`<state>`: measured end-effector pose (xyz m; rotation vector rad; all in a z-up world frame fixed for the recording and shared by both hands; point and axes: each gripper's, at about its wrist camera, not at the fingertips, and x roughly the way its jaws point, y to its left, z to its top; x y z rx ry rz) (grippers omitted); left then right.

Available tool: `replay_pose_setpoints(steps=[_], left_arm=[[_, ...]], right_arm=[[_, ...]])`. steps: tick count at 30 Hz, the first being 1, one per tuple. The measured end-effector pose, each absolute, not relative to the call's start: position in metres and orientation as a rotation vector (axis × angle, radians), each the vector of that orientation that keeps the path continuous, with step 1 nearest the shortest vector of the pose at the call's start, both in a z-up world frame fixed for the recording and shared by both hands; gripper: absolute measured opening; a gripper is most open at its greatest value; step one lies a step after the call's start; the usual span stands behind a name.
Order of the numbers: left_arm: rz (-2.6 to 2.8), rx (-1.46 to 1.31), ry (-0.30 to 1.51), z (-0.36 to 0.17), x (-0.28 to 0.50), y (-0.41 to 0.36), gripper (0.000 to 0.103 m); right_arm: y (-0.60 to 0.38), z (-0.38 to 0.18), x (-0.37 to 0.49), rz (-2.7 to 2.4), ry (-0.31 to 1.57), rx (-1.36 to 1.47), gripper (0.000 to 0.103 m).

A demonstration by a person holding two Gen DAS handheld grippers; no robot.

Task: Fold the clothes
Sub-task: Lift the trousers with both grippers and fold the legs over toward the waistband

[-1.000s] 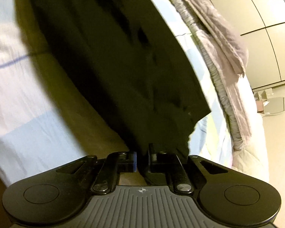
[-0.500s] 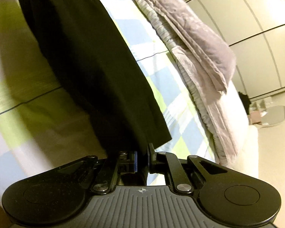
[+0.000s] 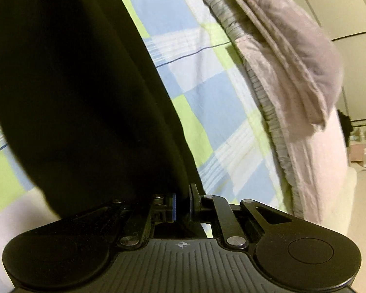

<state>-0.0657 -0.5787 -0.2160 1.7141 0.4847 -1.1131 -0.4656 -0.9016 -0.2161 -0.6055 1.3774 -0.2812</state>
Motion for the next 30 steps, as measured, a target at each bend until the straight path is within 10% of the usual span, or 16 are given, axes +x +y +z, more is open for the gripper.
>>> replay_pose_setpoints(steps=[17, 23, 27, 30], left_arm=[[-1.028, 1.858, 0.576, -0.338, -0.037, -0.679, 0.004], [-0.948, 1.868, 0.520, -0.371, -0.037, -0.687, 0.020], [-0.897, 1.821, 0.506, -0.364, -0.033, -0.690, 0.033], [-0.890, 1.801, 0.498, -0.349, -0.027, -0.689, 0.041]], right_arm=[[-1.018, -0.307, -0.377, -0.136, 1.445, -0.447, 0.007], [-1.029, -0.331, -0.370, -0.179, 1.430, -0.388, 0.008], [-1.033, -0.317, -0.378, -0.324, 1.374, -0.370, 0.052], [-1.037, -0.300, -0.386, -0.436, 1.337, -0.316, 0.052]])
